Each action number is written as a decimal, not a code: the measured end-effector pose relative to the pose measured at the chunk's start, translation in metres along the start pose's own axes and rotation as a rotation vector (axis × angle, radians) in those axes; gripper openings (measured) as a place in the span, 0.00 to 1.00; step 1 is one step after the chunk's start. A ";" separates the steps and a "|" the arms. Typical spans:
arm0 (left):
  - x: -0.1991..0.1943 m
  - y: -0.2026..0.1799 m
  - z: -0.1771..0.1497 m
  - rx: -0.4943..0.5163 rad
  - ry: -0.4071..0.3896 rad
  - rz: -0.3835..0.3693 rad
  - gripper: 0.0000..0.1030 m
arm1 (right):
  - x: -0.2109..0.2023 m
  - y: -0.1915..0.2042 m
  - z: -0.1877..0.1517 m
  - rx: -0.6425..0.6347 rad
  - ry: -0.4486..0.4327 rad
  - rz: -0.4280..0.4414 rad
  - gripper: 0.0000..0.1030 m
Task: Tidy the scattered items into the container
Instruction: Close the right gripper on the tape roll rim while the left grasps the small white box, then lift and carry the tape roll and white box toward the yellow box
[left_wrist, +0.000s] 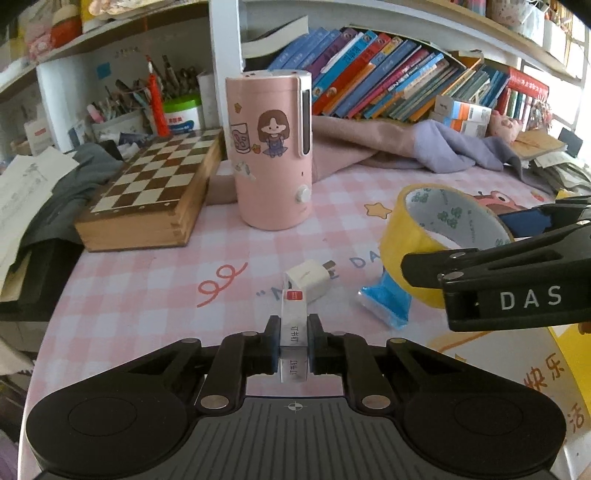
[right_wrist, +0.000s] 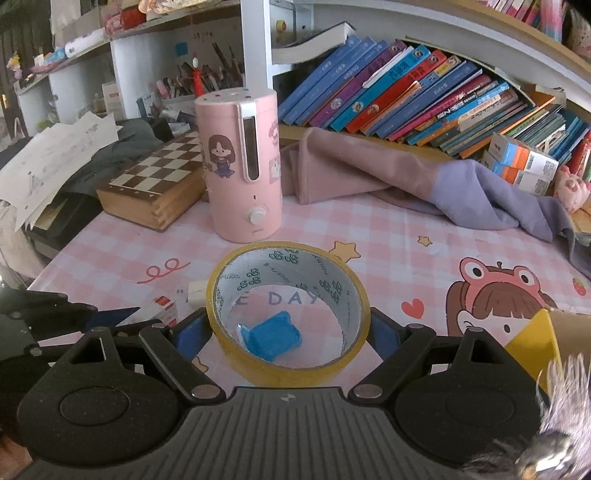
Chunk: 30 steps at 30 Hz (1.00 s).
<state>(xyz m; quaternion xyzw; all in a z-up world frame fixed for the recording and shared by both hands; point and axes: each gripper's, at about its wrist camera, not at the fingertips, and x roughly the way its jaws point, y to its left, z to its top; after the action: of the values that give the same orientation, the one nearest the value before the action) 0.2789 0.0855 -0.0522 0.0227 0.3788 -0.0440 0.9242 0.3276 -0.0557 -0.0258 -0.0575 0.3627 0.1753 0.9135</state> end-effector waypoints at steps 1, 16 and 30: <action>-0.003 0.001 -0.001 -0.012 -0.002 -0.002 0.13 | -0.003 0.000 -0.001 -0.003 -0.001 0.000 0.84; -0.060 -0.003 -0.014 -0.070 -0.084 -0.024 0.13 | -0.048 0.006 -0.020 -0.013 -0.036 -0.012 0.84; -0.123 -0.011 -0.035 -0.084 -0.171 -0.068 0.13 | -0.106 0.008 -0.044 -0.011 -0.075 -0.034 0.84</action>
<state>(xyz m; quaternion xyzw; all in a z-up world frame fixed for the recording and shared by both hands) 0.1663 0.0847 0.0092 -0.0329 0.3004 -0.0614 0.9513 0.2247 -0.0877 0.0140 -0.0620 0.3262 0.1637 0.9290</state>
